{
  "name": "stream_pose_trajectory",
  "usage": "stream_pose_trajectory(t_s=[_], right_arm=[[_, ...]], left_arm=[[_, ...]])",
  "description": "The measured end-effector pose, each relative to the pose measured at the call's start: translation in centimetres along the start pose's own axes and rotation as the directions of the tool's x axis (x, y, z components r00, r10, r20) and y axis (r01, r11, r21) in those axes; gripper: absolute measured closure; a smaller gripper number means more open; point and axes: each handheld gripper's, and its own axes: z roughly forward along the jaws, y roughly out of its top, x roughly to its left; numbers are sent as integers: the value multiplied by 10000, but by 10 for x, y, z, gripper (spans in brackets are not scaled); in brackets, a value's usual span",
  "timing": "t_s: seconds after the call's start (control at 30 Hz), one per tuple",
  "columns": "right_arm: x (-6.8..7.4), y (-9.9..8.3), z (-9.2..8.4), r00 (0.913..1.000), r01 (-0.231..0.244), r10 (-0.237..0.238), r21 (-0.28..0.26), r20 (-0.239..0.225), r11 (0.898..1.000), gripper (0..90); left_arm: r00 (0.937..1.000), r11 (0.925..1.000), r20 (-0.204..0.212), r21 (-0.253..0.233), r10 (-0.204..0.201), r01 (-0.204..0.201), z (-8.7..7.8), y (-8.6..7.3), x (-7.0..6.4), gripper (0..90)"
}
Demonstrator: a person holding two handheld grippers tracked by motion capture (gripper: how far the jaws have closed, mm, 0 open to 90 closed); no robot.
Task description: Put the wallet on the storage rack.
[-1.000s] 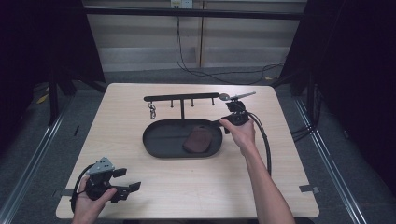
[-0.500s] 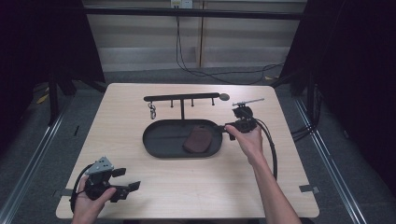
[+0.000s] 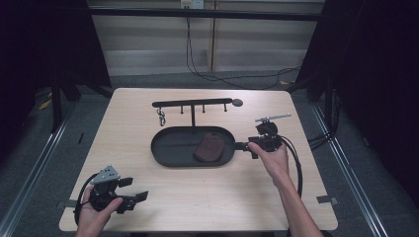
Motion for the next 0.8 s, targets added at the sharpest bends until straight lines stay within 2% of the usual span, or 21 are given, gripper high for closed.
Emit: stream_pose_trajectory(t_s=[0.37,0.57,0.8], right_arm=[[-2,-25,-15,10000,3,-2,-146,46,9999,209],[-1,-42,-31,9996,136,-127,-331,260,9994,209],[-4,-65,-42,9983,159,-137,-397,560,9991,210]], left_arm=[[10000,10000,-12,-39,-38,38,-1,0,1,186],[10000,10000,-50,-49,-37,37,-1,0,1,186],[9999,10000,-73,-34,-69,69,-1,0,1,186]])
